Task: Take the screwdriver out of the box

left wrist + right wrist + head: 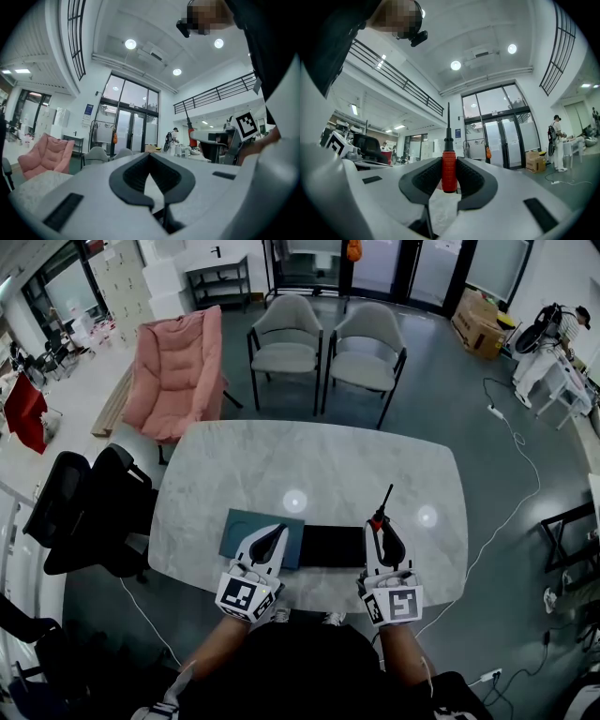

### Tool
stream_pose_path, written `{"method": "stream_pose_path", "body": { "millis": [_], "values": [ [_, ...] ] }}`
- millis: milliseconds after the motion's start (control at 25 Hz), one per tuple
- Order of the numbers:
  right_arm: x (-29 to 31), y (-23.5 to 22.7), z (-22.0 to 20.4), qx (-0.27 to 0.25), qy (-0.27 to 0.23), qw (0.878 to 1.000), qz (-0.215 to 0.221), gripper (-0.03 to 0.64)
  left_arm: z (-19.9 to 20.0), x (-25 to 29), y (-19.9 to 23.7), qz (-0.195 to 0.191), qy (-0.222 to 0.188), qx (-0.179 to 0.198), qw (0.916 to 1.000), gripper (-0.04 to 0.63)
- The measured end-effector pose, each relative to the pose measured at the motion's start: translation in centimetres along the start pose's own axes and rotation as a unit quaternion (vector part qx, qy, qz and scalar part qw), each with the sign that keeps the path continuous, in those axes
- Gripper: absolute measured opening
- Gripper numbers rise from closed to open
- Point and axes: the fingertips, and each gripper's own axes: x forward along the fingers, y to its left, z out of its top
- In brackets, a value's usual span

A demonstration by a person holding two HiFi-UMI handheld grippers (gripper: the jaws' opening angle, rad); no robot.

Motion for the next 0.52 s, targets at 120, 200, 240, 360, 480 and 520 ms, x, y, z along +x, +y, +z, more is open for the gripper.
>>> {"method": "stream_pose_path", "body": {
  "millis": [120, 200, 240, 360, 480, 520],
  "values": [
    [0.09, 0.02, -0.20, -0.001, 0.001, 1.000, 0.000, 0.112, 0.09, 0.02, 0.10, 0.000, -0.003, 0.002, 1.0000, 0.005],
    [0.13, 0.02, -0.32, 0.001, 0.002, 1.000, 0.000, 0.112, 0.17, 0.04, 0.11, -0.001, -0.004, 0.003, 1.0000, 0.005],
    [0.16, 0.00, -0.36, 0.002, 0.002, 1.000, 0.000, 0.112, 0.12, 0.05, 0.13, 0.000, -0.004, 0.002, 1.0000, 0.005],
    [0.36, -0.06, -0.45, 0.001, 0.003, 1.000, 0.000, 0.112, 0.18, 0.16, 0.19, -0.001, -0.004, 0.002, 1.0000, 0.005],
    [0.56, -0.06, -0.59, -0.002, 0.004, 1.000, 0.002, 0.112, 0.40, 0.27, 0.22, -0.003, -0.005, 0.006, 1.0000, 0.003],
    [0.62, -0.06, -0.64, -0.003, 0.004, 1.000, 0.002, 0.112, 0.43, 0.29, 0.24, -0.004, -0.006, 0.007, 1.0000, 0.005]
  ]
}}
